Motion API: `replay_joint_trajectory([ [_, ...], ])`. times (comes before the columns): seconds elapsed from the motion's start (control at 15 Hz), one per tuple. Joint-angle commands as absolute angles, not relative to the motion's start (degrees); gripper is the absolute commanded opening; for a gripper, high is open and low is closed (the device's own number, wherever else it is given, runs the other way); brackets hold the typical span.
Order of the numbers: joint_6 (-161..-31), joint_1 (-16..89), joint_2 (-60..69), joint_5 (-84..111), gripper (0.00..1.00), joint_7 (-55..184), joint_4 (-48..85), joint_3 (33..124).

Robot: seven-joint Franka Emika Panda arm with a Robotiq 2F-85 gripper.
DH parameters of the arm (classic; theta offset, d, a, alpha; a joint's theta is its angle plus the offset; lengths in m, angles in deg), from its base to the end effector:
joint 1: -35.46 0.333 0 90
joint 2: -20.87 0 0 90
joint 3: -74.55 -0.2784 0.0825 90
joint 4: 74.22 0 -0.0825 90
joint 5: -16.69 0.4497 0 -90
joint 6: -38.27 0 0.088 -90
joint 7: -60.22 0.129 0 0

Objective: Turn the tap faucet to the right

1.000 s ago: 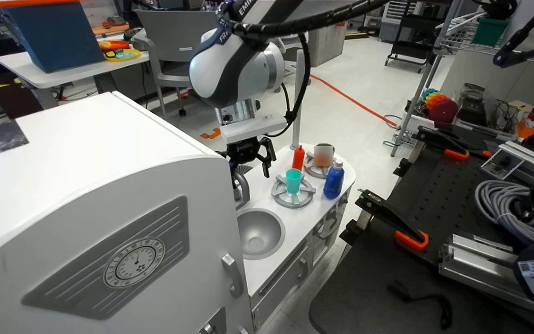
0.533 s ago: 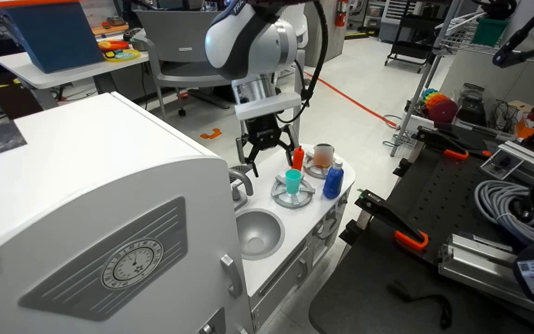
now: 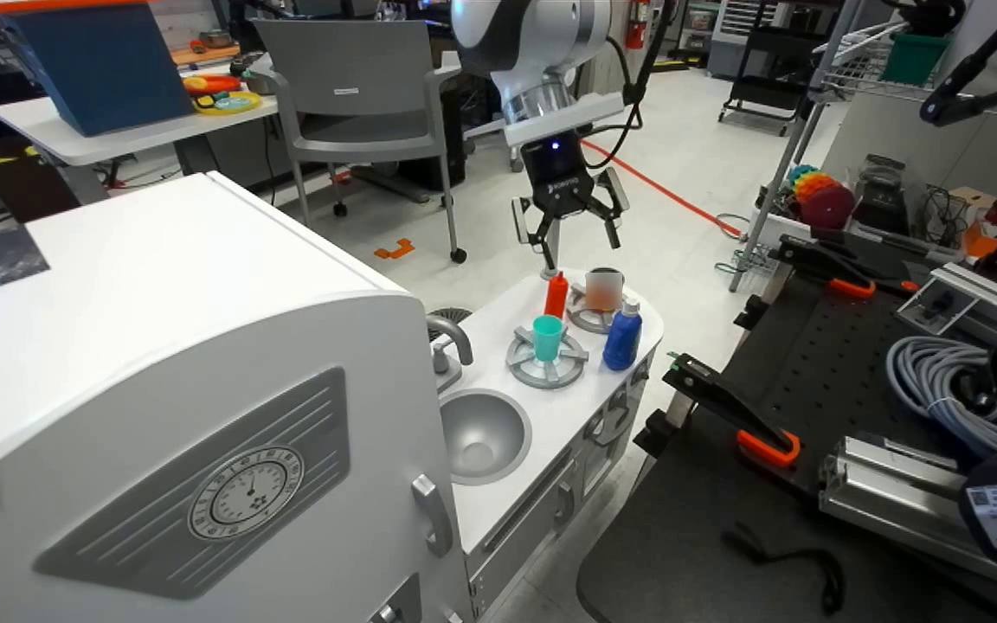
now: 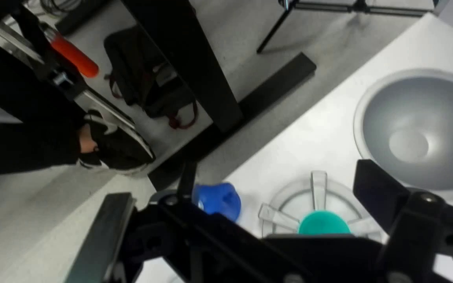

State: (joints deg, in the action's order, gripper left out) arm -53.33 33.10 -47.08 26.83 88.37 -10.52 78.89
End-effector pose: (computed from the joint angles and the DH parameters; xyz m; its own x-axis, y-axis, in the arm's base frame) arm 0.6641 -0.0496 -0.0301 0.5830 -0.5536 -0.5946 -0.5224 -0.8160 0.2475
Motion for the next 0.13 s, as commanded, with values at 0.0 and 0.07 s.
replay_joint_trajectory([
  [0.0, -52.2, 33.2, -47.1, 27.1, 1.00, 88.2, -11.0, 79.2],
  [0.07, -52.5, 33.2, -47.1, 27.1, 1.00, 88.2, -11.1, 79.2],
])
